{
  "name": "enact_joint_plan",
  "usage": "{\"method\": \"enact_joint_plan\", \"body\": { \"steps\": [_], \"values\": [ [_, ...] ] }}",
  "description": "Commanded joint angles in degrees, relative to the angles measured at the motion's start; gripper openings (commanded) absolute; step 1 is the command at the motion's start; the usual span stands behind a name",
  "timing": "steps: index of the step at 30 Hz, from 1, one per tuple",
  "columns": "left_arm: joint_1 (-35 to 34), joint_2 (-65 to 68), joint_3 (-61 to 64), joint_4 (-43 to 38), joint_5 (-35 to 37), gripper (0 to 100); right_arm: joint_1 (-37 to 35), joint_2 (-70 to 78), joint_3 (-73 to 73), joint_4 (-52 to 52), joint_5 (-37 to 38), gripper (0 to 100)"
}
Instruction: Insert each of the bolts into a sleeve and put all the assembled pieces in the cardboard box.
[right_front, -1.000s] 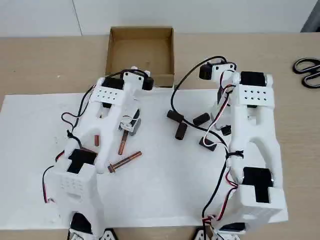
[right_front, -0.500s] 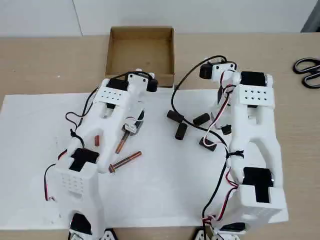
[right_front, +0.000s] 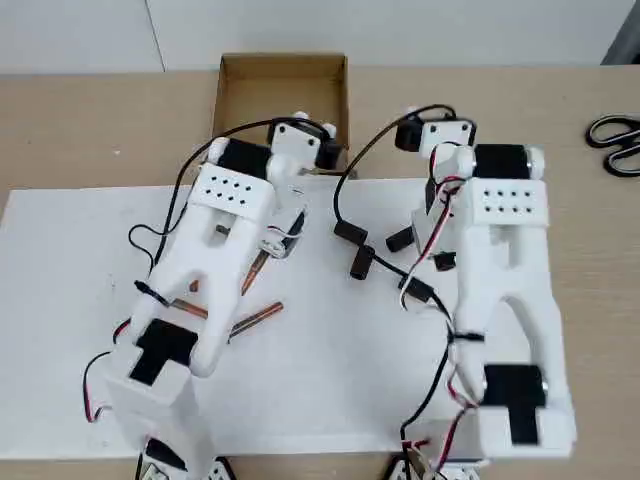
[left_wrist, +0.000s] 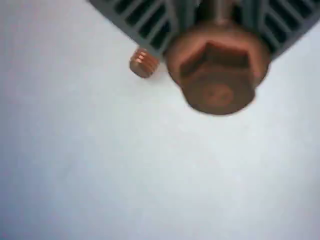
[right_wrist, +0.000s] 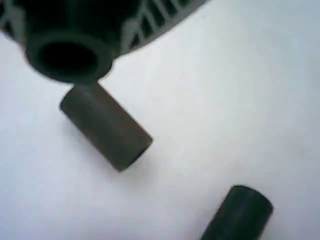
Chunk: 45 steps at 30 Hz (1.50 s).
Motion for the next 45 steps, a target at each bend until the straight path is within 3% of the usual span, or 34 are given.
{"method": "enact_joint_plan", "body": {
  "steps": [1, 9, 15, 20, 32, 38, 45],
  "values": [
    [0.44, -8.18, -2.59, 2.55, 2.55, 1, -0.13, -10.95, -0.88, 0.66, -0.88, 0.2],
    [-0.53, -24.53, -1.45, -0.53, 5.89, 1, -0.66, -29.32, 11.08, -0.4, -1.41, 0.2],
    [-0.53, -35.6, 8.92, -4.92, 18.37, 1, -0.66, -43.65, 23.82, -4.35, -1.49, 0.2],
    [-0.26, -46.95, 24.31, -14.51, 30.59, 1, -0.84, -57.1, 36.48, -12.79, -1.49, 0.2],
    [-0.35, -72.26, 60.88, -47.03, 38.68, 1, -17.89, -83.91, 63.3, -27.47, -7.91, 0.2],
    [-0.18, -81.32, 69.14, -52.66, 44.48, 1, -23.87, -88.57, 73.23, -32.31, -7.91, 0.2],
    [-0.09, -89.23, 73.54, -56.79, 44.92, 1, -30.55, -89.36, 78.59, -33.8, -7.82, 0.2]
  ]
}}
